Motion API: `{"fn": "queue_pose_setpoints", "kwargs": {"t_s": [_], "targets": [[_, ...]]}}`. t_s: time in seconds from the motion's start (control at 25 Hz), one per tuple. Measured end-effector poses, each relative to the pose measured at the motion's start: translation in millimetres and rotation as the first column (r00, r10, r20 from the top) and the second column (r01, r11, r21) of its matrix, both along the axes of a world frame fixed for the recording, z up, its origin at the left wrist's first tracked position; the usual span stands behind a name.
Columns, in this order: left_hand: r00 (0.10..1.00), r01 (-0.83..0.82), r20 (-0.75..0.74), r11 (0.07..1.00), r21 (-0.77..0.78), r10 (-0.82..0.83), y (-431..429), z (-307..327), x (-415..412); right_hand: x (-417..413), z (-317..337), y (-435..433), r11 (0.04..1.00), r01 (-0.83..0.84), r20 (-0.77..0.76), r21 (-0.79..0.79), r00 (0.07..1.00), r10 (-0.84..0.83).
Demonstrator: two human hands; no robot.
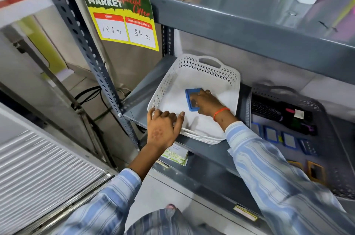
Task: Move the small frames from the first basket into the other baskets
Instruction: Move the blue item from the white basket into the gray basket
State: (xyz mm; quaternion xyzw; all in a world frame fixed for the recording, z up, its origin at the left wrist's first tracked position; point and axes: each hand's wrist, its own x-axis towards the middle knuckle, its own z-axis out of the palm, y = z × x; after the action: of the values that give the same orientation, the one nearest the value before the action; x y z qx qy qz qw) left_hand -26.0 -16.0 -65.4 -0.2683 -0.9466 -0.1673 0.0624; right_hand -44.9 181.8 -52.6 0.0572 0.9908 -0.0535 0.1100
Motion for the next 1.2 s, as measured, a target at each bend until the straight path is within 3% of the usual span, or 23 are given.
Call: {"fn": "queue_pose_setpoints", "kwargs": {"t_s": [0.08,0.16,0.32,0.44,0.68,0.96,1.2], "targets": [[1.000,0.005,0.007,1.000,0.010,-0.005,-1,0,1,1,7,7,0.999,0.043,0.103,-0.033,0.994,-0.040],[1.000,0.006,0.009,1.000,0.023,-0.007,-1,1,1,-5,18,8,0.988,0.142,0.073,-0.059,0.988,-0.138],[1.000,0.014,0.023,1.000,0.027,-0.015,-1,3,3,-18,15,-5,0.880,0.440,0.082,-0.179,0.898,-0.432],[1.000,0.017,0.015,1.000,0.026,-0.017,0,5,2,-15,4,-17,0.878,0.459,0.063,-0.140,0.889,-0.454],[0.994,0.113,0.003,0.990,0.088,-0.113,26,17,18,21,46,6,0.857,0.463,-0.109,-0.226,0.862,-0.495],[0.912,0.410,-0.088,0.895,0.177,-0.400,137,36,112,163,101,90,0.770,0.618,-0.279,-0.161,0.720,-0.636],[0.794,0.604,-0.037,0.781,0.162,-0.607,227,34,216,323,106,174,0.555,0.818,-0.234,-0.148,0.516,-0.824]]}}
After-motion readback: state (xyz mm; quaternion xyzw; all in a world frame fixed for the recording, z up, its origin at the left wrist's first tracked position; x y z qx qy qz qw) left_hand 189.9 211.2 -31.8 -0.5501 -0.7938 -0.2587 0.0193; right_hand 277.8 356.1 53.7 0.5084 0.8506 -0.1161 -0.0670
